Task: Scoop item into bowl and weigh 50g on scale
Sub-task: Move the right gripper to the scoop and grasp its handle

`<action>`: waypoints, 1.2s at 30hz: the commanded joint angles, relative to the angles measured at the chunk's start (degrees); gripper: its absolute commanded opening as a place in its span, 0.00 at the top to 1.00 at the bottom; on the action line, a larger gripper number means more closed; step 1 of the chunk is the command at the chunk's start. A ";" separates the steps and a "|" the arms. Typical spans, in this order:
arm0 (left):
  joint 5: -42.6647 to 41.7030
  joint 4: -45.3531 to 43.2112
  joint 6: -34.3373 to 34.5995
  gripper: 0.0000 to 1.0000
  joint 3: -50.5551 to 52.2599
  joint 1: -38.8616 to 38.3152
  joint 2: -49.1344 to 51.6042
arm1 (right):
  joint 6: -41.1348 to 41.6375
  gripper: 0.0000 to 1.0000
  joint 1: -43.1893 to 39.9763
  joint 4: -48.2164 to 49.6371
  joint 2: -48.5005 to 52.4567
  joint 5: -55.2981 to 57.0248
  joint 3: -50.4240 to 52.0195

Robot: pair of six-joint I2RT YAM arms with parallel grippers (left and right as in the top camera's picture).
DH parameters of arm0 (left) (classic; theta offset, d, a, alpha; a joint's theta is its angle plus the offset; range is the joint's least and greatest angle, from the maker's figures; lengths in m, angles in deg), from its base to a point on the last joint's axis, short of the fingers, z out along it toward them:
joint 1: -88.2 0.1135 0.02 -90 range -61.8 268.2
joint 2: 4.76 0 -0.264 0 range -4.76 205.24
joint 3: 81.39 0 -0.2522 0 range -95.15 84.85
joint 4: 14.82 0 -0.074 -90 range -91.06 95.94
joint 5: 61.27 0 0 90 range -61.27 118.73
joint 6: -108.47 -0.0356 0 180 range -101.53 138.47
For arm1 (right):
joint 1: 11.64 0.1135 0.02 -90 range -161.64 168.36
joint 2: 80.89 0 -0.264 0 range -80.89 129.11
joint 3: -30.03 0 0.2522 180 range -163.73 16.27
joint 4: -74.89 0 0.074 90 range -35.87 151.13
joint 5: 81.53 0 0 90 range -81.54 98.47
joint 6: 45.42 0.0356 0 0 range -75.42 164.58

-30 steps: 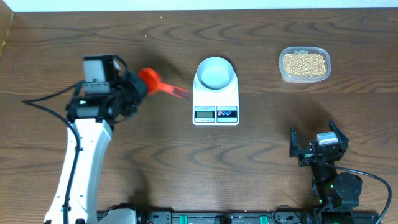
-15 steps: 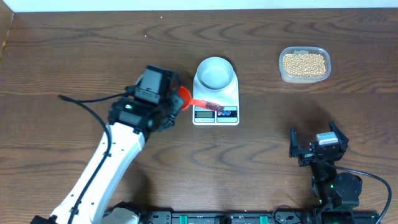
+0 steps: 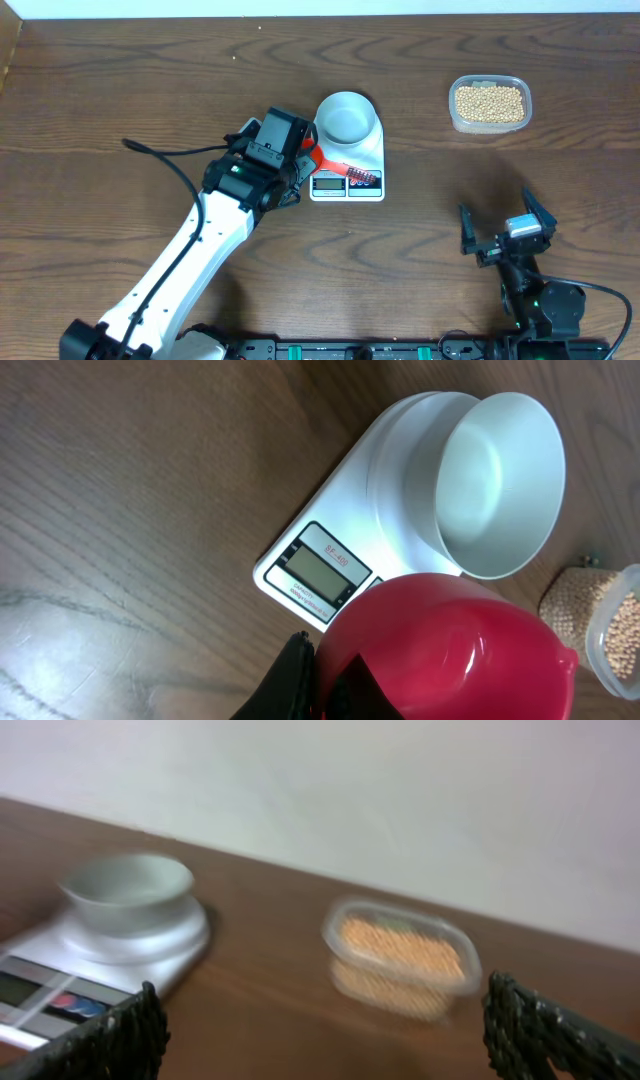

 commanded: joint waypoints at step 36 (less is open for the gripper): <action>1.73 -3.23 1.18 0.93 -0.02 -0.24 4.85 | 20.44 0.01 -1.14 -5.05 69.24 -54.75 -42.05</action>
